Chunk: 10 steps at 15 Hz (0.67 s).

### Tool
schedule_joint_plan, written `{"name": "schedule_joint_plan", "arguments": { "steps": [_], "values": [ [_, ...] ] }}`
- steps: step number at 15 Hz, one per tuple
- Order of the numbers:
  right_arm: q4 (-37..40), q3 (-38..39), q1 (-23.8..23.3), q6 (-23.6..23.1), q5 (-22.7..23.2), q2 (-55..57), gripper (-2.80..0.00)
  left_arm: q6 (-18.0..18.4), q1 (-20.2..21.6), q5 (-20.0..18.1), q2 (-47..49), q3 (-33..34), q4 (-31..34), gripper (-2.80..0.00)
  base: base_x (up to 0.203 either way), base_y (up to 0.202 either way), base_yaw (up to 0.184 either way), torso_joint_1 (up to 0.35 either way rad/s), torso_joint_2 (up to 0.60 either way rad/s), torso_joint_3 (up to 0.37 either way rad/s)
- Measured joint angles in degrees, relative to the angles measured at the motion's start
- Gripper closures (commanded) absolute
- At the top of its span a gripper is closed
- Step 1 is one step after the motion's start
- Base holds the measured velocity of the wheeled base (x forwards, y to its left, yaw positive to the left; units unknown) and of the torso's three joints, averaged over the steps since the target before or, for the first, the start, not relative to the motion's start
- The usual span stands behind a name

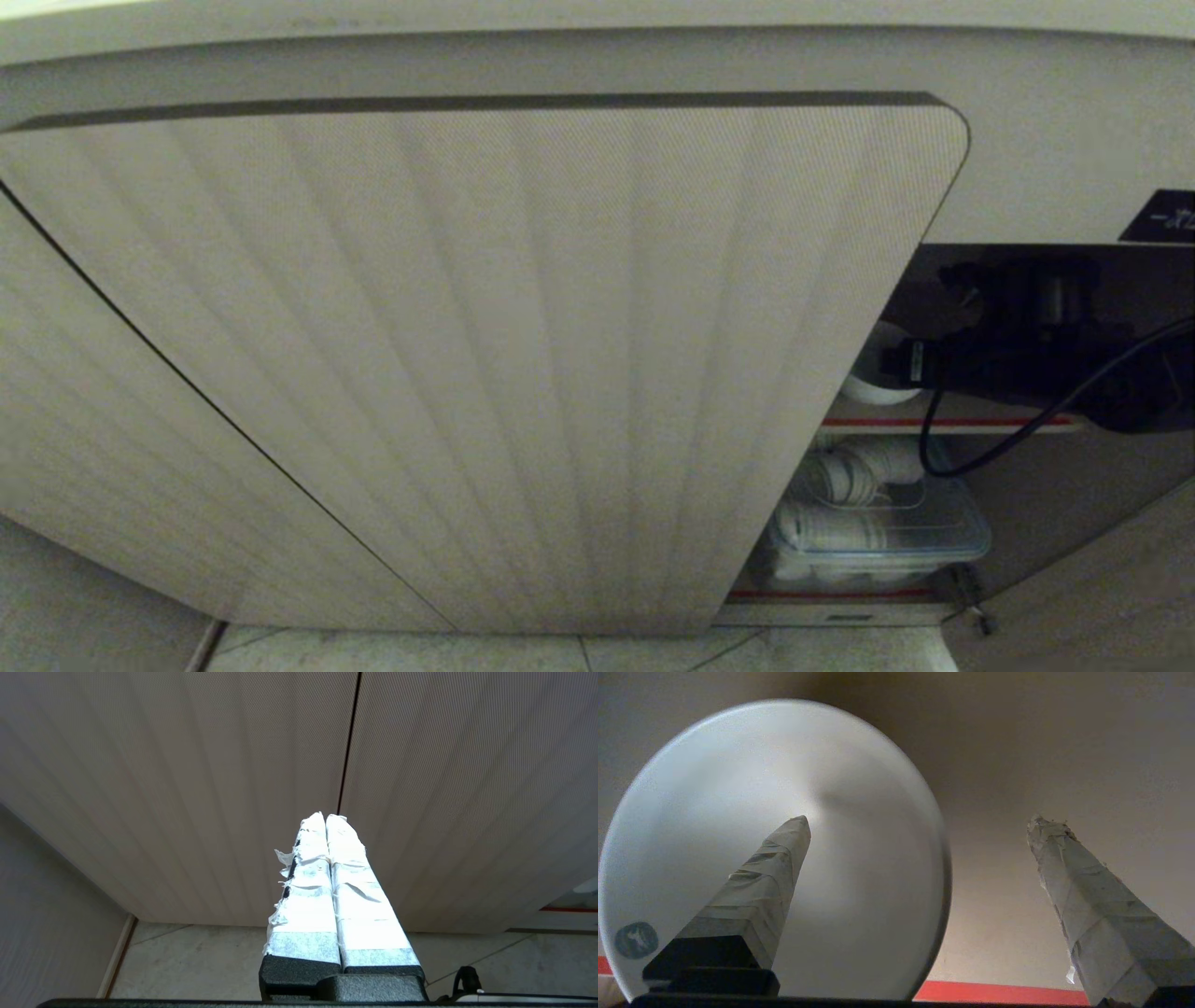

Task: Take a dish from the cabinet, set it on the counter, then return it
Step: Take the bowl from the cabinet

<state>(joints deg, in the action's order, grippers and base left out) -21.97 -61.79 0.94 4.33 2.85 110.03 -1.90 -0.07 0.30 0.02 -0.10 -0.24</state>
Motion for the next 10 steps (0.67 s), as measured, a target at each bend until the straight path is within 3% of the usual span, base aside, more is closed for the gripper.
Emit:
{"name": "schedule_joint_plan", "arguments": {
  "steps": [9,10],
  "values": [
    [1.44,-1.14,-0.06,0.02,-0.01,0.09,-2.80,0.00,-0.02,0.00,0.00,0.00,0.00,0.00,0.000,0.000,0.000,0.000,0.00,0.000],
    [1.42,-1.14,-0.06,0.02,0.00,0.11,0.00,0.01,-0.02,0.00,0.00,0.00,0.00,0.00,0.000,0.000,0.000,0.000,0.00,0.000]
  ]
}}
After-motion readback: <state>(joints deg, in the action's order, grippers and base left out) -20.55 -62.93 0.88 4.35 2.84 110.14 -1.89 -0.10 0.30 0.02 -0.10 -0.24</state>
